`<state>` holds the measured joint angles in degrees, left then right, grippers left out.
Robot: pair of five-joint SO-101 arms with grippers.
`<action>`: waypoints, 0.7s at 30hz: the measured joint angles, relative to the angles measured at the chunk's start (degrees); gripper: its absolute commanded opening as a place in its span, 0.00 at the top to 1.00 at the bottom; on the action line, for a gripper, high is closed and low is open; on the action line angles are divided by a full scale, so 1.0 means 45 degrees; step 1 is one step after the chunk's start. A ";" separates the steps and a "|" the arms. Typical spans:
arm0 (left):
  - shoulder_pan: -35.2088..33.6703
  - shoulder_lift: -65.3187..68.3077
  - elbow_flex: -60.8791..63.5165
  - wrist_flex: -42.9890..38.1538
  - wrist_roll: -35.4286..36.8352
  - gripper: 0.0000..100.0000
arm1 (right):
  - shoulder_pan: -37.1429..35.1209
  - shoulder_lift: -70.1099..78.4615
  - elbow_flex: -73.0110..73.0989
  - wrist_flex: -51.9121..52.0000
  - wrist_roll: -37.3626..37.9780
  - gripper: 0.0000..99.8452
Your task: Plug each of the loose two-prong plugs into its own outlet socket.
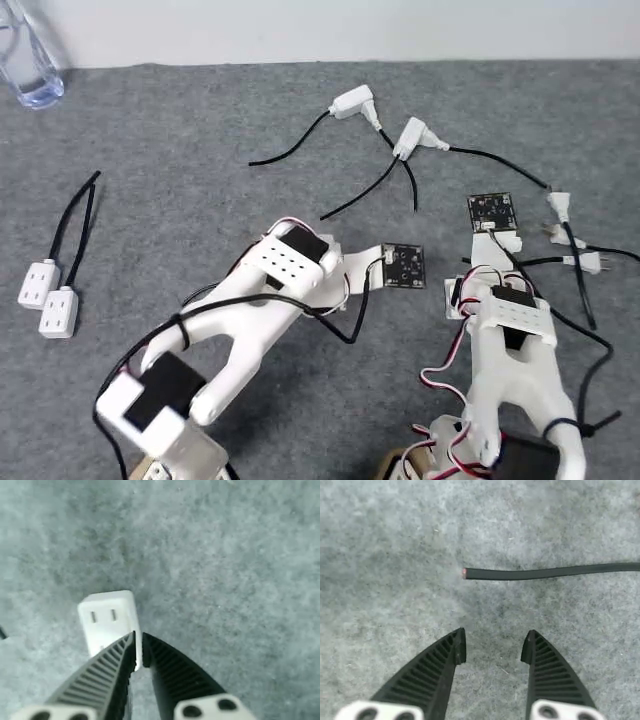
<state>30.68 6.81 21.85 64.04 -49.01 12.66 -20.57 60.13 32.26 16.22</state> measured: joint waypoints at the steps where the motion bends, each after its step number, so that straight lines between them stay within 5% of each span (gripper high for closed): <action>1: 0.0000 -0.0215 0.0000 0.0000 0.0000 0.98 | 0.0000 0.0000 0.0000 0.0000 0.0000 0.81; 5: -0.0039 -0.1153 -0.0039 -0.0176 0.0449 0.98 | 0.0000 0.0000 0.0000 0.0000 0.0000 0.81; 12: -0.1465 -0.0606 -0.0274 -0.3536 0.2813 0.98 | 0.0000 0.0000 0.0000 0.0000 0.0000 0.81; 21: -0.1485 0.3731 -0.3048 -0.1856 0.3341 0.98 | 0.0000 0.0000 0.0000 0.0000 0.0000 0.81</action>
<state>24.00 23.60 8.13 55.69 -33.98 12.66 -20.57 60.13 32.26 16.22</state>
